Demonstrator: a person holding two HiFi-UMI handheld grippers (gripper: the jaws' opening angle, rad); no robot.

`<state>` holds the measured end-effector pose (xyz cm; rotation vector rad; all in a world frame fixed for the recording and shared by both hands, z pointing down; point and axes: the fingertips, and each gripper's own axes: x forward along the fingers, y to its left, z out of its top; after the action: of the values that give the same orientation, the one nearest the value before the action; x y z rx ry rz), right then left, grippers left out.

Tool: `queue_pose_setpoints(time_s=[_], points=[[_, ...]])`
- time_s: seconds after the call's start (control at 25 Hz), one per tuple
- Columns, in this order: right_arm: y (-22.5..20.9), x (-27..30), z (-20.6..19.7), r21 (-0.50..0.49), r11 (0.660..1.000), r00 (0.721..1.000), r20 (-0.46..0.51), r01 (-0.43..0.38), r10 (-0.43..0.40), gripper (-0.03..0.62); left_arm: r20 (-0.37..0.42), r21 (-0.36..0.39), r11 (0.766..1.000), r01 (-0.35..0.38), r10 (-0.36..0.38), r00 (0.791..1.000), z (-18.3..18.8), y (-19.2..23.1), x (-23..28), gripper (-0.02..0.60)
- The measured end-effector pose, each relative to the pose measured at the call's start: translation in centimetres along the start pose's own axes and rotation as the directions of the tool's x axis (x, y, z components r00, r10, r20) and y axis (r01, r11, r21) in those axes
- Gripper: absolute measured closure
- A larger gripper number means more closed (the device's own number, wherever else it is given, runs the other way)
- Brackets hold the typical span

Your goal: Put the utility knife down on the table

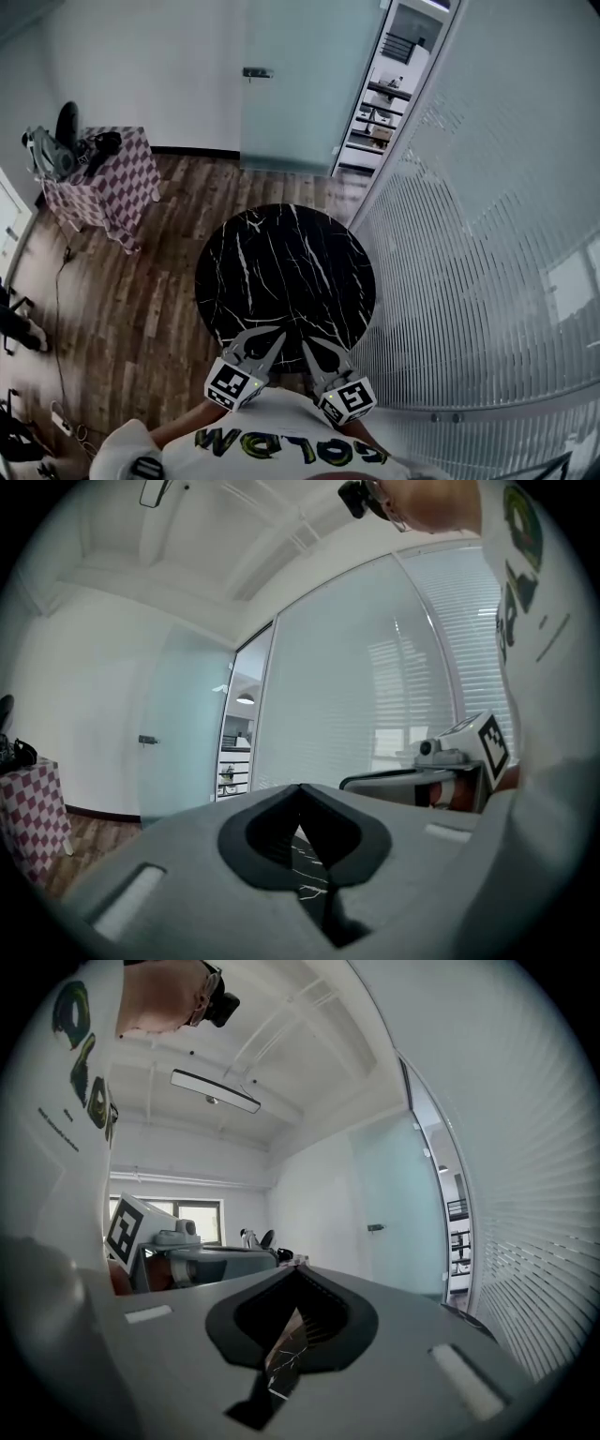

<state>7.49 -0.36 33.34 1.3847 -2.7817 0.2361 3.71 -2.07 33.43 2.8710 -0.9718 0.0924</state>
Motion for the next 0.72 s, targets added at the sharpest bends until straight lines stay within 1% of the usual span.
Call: queue_pose_setpoints(time_s=[0.24, 0.4, 0.48, 0.72], points=[[0.0, 0.1, 0.7, -0.041, 0.999, 1.0, 0.018, 0.0, 0.001, 0.592, 0.008, 0.011, 1.0, 0.019, -0.019, 1.0, 0.4, -0.3, 0.5, 0.578], [-0.1, -0.1, 1.3, -0.036, 0.999, 0.999, 0.048, 0.01, -0.008, 0.592, -0.001, 0.005, 1.0, 0.026, -0.026, 1.0, 0.2, -0.7, 0.4, 0.578], [-0.4, -0.2, 1.5, -0.025, 0.999, 0.998, 0.058, 0.023, -0.022, 0.592, 0.012, 0.013, 1.0, 0.029, -0.029, 1.0, 0.2, -0.7, 0.6, 0.578], [-0.4, -0.2, 2.7, -0.021, 0.999, 0.998, 0.054, 0.03, -0.029, 0.592, 0.01, -0.003, 1.0, 0.028, -0.028, 1.0, 0.8, -0.5, 0.8, 0.578]])
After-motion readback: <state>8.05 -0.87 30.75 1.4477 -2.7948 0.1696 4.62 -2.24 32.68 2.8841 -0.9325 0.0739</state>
